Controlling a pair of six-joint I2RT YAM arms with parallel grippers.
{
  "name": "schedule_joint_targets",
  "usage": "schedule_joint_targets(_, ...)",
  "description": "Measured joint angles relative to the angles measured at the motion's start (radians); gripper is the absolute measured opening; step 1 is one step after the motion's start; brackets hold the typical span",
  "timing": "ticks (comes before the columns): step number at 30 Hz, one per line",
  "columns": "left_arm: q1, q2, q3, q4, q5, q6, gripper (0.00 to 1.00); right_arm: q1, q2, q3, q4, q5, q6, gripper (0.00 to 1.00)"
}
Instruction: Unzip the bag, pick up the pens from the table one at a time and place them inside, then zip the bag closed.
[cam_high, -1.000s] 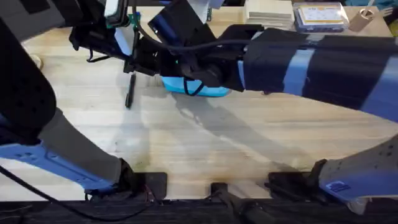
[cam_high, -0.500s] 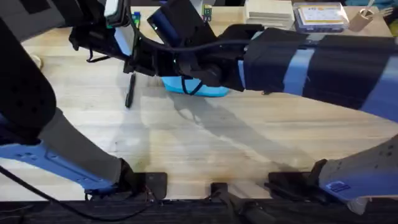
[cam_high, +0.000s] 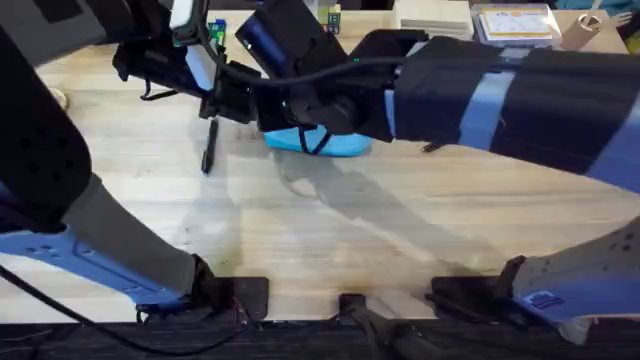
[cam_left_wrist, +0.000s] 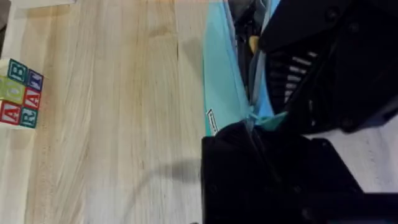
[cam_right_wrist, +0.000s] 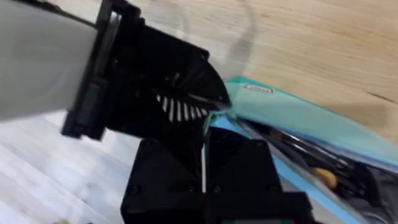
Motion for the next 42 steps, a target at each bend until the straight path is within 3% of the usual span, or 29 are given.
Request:
schedule_joint_targets(18, -0.002, 0.000, 0.000, -0.004, 0.002, -0.001, 0.041, 0.015, -0.017, 0.004, -0.080, -0.009, -0.212, 0.030)
schedule_joint_targets(24, -0.002, 0.000, 0.000, 0.005, 0.009, 0.000, 0.041, 0.025, -0.021, 0.004, -0.151, -0.032, -0.219, 0.874)
schedule_joint_targets(25, -0.002, 0.000, 0.000, 0.004, 0.009, -0.001, 0.041, 0.026, -0.021, 0.004, -0.174, -0.035, -0.224, 0.963)
schedule_joint_targets(29, -0.002, 0.000, 0.000, 0.004, 0.009, 0.000, 0.042, 0.027, -0.061, 0.002, -0.296, -0.040, -0.225, 0.996)
schedule_joint_targets(42, -0.002, 0.000, 0.000, 0.004, 0.009, 0.000, 0.042, 0.026, -0.327, 0.001, -0.416, 0.051, -0.328, 0.998)
